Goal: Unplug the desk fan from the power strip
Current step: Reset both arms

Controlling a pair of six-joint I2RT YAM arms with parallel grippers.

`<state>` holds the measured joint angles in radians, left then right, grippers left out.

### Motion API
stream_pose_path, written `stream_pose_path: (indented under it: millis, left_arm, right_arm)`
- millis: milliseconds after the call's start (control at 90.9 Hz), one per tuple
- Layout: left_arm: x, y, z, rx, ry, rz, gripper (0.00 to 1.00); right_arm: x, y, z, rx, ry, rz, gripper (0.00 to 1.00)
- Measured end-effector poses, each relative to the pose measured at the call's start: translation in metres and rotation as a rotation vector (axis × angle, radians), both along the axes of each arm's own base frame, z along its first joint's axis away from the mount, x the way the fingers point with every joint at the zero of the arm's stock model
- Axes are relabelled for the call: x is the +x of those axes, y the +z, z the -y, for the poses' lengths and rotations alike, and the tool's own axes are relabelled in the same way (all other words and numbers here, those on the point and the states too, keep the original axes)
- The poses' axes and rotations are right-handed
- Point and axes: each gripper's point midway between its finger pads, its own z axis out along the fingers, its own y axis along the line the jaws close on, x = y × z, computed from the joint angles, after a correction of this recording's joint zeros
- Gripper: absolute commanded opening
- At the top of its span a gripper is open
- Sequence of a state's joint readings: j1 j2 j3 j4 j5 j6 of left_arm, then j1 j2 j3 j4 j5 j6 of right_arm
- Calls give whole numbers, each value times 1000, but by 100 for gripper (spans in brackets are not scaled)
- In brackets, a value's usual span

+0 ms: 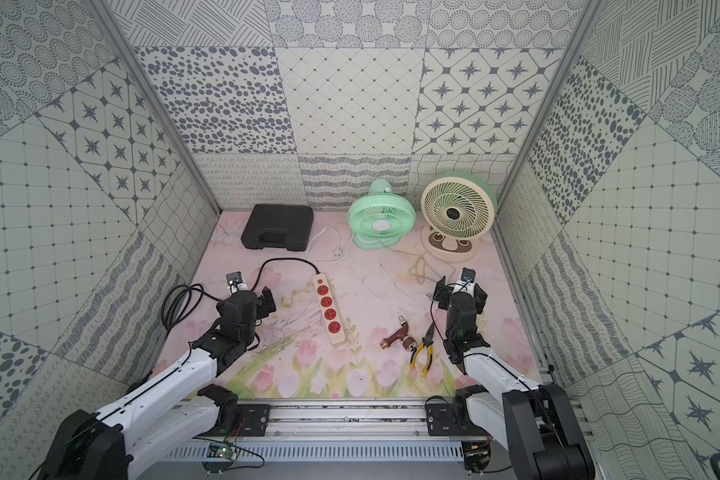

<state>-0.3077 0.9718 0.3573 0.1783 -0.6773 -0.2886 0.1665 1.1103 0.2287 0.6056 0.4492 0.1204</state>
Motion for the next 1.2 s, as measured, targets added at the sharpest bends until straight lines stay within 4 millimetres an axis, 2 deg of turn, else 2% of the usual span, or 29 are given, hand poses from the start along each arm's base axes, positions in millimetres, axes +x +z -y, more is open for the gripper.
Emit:
stream_pose_path:
  millis: [198,418,506,638,737,957,1200]
  left_arm:
    - [8,-22,-13,61,6,-17,99]
    - [25,-43,-24,41,10,-34,99]
    - [31,-46,-26,21,2,-24,99]
    - [41,-47,-26,0,-20,5,99]
    - [47,-55,-23,-11,-52,0,99]
    - [63,-68,-17,-47,-124,-12,99]
    - [76,-62,-7,-77,-194,16,99]
  right_arm:
    - [6,-18,1,-2,3,-39,97]
    - [27,-20,-1,-1,42,-43,97]
    - [37,-19,-3,-3,53,-9,97]
    - [43,-41,-4,-8,77,-53,97]
    - [47,-52,-5,-6,90,-84,97]
    - [60,-38,-8,0,106,-51,97]
    - [61,-39,-8,0,106,-62,97]
